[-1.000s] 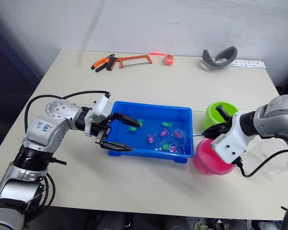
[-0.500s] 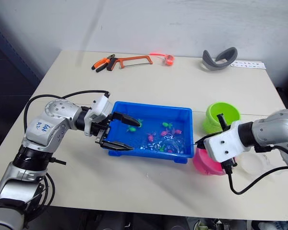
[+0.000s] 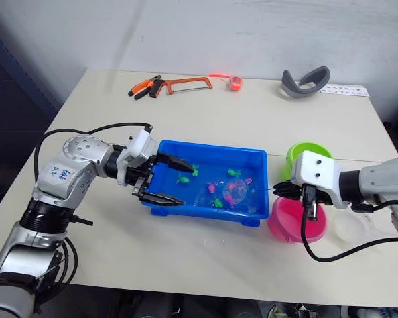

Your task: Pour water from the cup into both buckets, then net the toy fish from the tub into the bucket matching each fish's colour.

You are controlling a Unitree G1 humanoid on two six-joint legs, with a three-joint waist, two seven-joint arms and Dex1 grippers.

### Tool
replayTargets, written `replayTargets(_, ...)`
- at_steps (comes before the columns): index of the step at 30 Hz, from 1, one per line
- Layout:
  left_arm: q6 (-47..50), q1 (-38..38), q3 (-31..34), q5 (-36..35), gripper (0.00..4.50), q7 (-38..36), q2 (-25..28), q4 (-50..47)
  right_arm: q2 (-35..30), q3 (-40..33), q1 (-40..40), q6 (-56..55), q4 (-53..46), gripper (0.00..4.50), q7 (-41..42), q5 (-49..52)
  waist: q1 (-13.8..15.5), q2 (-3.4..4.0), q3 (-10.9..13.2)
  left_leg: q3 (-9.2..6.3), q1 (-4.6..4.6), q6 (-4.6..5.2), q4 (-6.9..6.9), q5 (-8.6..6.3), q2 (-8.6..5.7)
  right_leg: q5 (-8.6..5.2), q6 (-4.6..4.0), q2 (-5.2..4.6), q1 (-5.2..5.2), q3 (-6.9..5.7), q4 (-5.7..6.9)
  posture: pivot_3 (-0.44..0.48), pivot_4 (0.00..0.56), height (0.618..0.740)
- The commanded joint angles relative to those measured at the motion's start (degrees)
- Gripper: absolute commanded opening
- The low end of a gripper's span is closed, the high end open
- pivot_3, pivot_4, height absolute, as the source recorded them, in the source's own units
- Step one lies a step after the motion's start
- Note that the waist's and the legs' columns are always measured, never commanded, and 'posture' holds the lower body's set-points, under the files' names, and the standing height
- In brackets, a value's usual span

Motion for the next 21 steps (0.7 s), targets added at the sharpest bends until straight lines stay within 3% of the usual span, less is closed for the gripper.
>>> replayTargets(1,0.69,-1.56,1.93,-1.21,4.48,0.82,-0.93,0.22,1.53,-6.55,-0.55,6.07,-3.22,0.0,-2.82,5.8,0.07,0.0,0.0,-0.01,0.0,0.0,0.0,0.0,0.0,0.0,0.0,0.0,0.01,0.0,-0.01,0.0,0.15,0.74)
replayTargets(6,9.07,-2.3,2.72,-5.54,4.48,3.47,-3.49,-2.49,5.08,-17.35,1.12,17.64,-9.32,0.0,-10.75,14.43,0.2,0.0,0.0,-0.05,-0.02,0.0,0.0,0.0,0.0,0.0,0.0,0.0,0.03,-0.01,-0.01,0.0,0.15,0.74)
replayTargets(11,8.55,-2.96,2.27,-5.89,4.48,2.86,-5.09,-2.43,8.55,-31.37,6.03,27.43,-17.39,0.0,-17.83,23.54,1.06,0.0,0.0,-0.12,-0.05,0.0,-0.04,0.0,-0.02,0.0,0.0,0.03,0.05,-0.01,-0.03,0.0,0.15,0.74)
replayTargets(16,4.39,-5.35,0.62,-3.82,4.48,0.43,-7.21,2.28,10.82,-50.62,16.21,34.23,-25.74,0.0,-20.19,32.42,1.9,0.02,-0.01,-0.12,-0.04,0.0,-0.04,0.0,-0.05,0.0,0.0,0.07,0.12,-0.01,-0.07,0.0,0.15,0.74)
replayTargets(21,-0.2,-7.3,-1.47,-1.55,4.48,-3.08,-9.06,7.09,14.44,-67.19,30.68,35.26,-30.71,0.0,-18.33,33.38,2.88,0.03,-0.02,-0.05,-0.03,0.03,-0.07,-0.02,-0.13,0.0,0.01,0.09,0.14,-0.03,-0.17,0.0,0.15,0.74)
